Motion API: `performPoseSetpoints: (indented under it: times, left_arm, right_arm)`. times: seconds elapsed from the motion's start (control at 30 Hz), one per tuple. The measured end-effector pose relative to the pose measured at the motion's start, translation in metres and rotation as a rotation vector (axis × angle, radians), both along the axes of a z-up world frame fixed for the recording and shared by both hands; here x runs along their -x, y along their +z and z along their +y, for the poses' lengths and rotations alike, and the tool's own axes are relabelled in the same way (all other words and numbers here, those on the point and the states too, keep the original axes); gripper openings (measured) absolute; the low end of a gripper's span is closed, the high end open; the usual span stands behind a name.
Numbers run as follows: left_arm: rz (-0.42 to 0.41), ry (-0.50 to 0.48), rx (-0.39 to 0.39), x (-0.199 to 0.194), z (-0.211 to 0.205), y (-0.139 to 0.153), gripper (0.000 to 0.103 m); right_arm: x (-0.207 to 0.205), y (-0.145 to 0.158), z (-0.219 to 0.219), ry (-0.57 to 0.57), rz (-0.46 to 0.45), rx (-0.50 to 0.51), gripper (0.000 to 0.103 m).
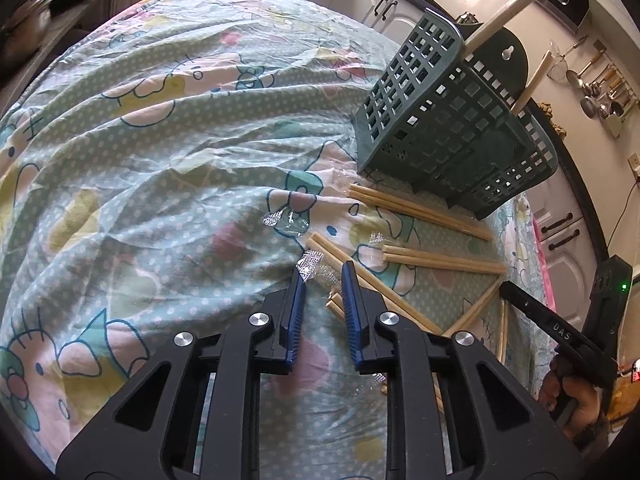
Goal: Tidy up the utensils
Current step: 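Lower the right gripper over another wrapped chopstick beside the caddy, then close the right gripper on the chopstick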
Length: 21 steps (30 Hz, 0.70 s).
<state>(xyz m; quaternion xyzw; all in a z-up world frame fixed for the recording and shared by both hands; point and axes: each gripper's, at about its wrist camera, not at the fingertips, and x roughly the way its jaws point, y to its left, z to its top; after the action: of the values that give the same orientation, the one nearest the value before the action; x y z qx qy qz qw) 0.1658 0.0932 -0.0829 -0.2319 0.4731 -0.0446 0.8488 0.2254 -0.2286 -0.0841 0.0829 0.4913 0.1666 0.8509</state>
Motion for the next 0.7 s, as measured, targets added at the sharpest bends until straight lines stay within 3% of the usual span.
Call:
performPoseSetpoints:
  times: [0.17,0.37,0.7]
  left_arm:
    - [-0.009,0.003,0.010,0.003,0.005,0.001,0.004]
    - [-0.016,0.008,0.026,0.006,0.017,0.003,0.001]
    - [-0.123,0.022,0.011,0.014,0.031,0.037,0.001]
  right_arm:
    - [0.002,0.003,-0.006,-0.007,-0.005,-0.018,0.009]
    - [0.005,0.009,-0.007,0.003,-0.029,-0.017,0.008]
    - [0.014,0.050,0.001,0.060,-0.175,0.021,0.007]
